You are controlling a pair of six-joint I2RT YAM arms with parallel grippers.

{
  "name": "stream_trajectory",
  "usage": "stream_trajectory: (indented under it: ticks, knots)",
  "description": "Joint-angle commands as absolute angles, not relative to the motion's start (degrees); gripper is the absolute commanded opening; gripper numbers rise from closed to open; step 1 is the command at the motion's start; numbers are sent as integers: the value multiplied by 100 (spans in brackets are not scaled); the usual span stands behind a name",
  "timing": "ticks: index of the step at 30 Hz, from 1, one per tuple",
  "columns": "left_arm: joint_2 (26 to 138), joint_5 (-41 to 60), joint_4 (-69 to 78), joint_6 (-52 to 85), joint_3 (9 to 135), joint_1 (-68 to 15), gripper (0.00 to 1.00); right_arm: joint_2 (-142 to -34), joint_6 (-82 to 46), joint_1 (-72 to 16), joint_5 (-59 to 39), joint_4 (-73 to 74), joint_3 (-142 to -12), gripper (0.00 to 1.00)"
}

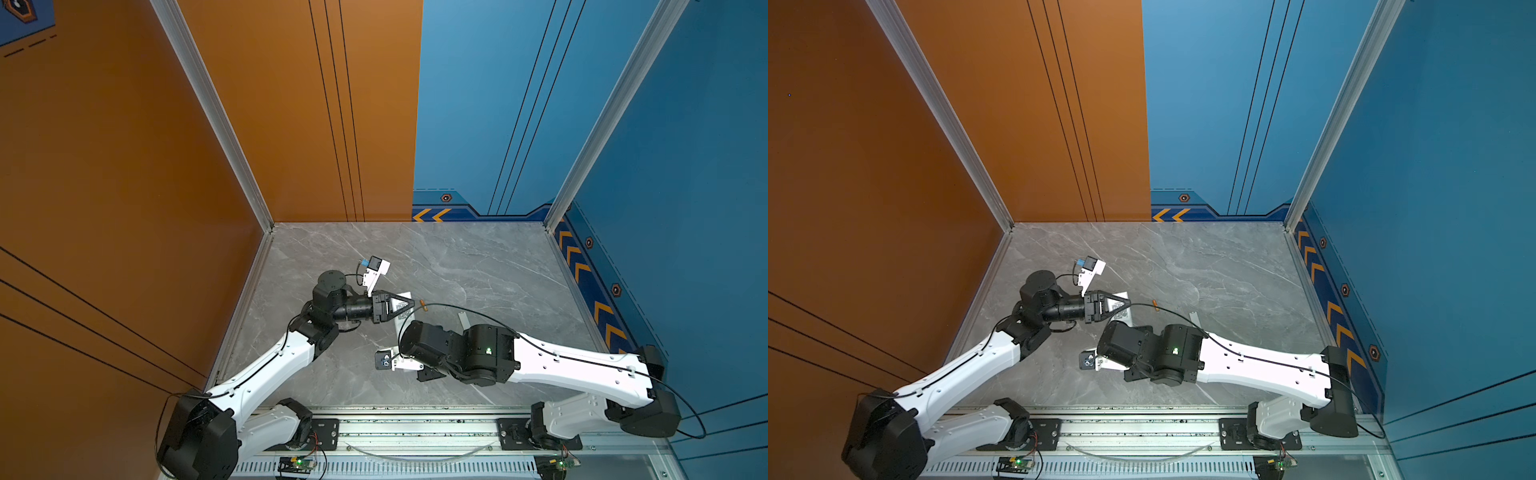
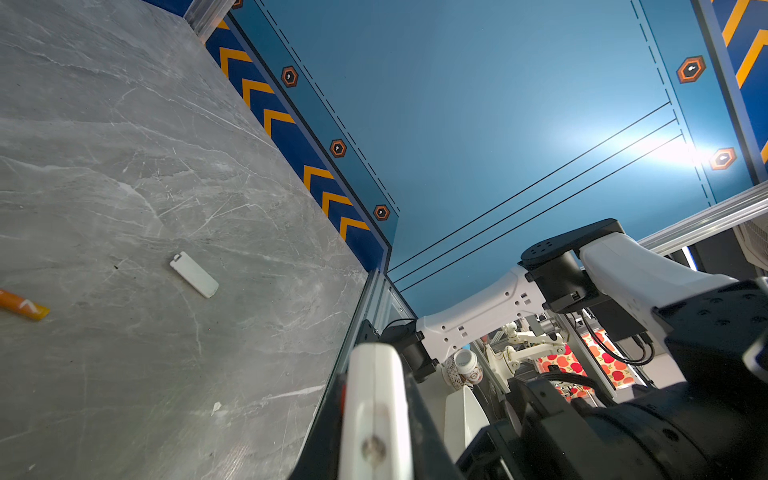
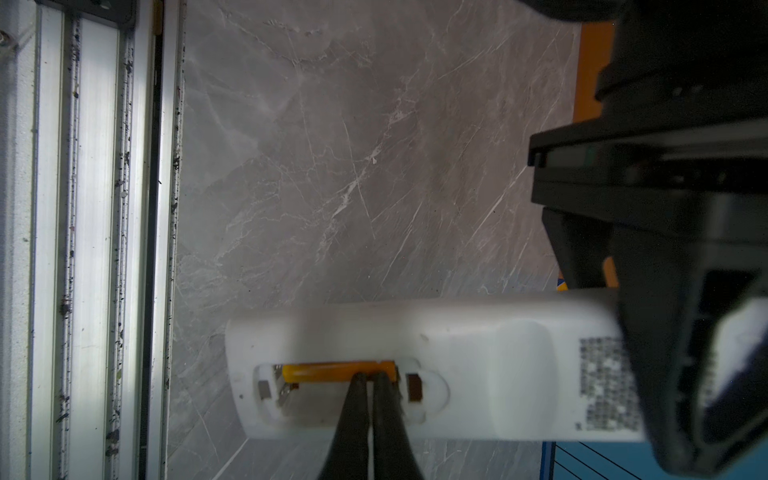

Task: Load the batteries into the remote control
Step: 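Press the seated battery down into the compartment with the right gripper fingertips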

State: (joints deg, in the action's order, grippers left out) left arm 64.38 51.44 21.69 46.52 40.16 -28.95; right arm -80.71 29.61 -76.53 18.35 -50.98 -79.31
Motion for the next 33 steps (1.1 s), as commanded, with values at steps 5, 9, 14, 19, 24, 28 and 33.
stream_trajectory:
  ticks: [5,9,14,19,24,28,33]
  knots:
    - [6293,5301,2516,4834,4052,-2900,0,-8245,2619,-7682,1846,-5159,-7937,0]
    - [6254,5274,2517,4834,4043,-2896,0,-8236,2638,-7690,1844,-5142,-7937,0]
    - [6240,5265,2522,4832,3985,-2882,0,-8218,2617,-7695,1837,-5125,-7986,0]
    - [6205,5247,2522,4825,3922,-2841,0,-8175,2560,-7697,1818,-5118,-8070,0]
    - [6192,5248,2444,4799,3920,-2795,0,-8093,2524,-7716,1812,-5064,-8064,1]
    - [6191,5248,2423,4791,3922,-2786,0,-8046,2492,-7729,1823,-5047,-8045,3]
    - [6178,5200,2292,4708,3911,-2774,0,-7965,2439,-7756,1845,-5008,-8087,13]
